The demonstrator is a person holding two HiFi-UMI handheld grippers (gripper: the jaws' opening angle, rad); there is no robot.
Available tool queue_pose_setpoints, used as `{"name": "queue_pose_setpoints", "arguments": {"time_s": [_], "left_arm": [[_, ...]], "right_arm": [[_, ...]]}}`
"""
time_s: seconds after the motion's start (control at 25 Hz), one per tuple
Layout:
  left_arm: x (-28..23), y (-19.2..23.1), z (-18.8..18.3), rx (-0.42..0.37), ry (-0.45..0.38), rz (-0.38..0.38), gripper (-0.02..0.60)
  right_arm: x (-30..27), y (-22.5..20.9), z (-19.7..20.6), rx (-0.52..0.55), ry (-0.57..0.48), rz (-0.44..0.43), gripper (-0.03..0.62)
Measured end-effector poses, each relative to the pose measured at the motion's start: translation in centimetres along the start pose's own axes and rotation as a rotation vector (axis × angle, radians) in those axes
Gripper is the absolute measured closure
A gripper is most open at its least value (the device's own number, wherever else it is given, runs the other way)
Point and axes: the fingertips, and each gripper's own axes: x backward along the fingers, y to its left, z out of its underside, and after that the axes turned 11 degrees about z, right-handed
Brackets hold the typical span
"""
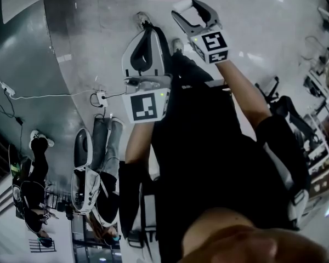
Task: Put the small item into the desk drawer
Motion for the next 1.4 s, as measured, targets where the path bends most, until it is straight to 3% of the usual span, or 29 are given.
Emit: {"name": "queue_pose_setpoints", "arguments": {"time_s": [0.84, 1.08, 1.4], "left_arm": [[-3.5, 4.6, 3.7, 0.055, 0.038, -0.015, 0.595], [-3.5, 5.2, 5.0, 0.083, 0.057, -0.028, 0.595], [-4.0, 6.3, 5.7, 0.089, 0.071, -0.024, 0.595]], "right_arm": [[-12.8, -0.9, 8.0, 0.229, 0.141, 0.041, 0.321], [-15.2, -1.2, 10.2, 0.357, 0.158, 0.056, 0.321], [-18.3, -1.4, 12.7, 0.433, 0.219, 0.028, 0.321]]}}
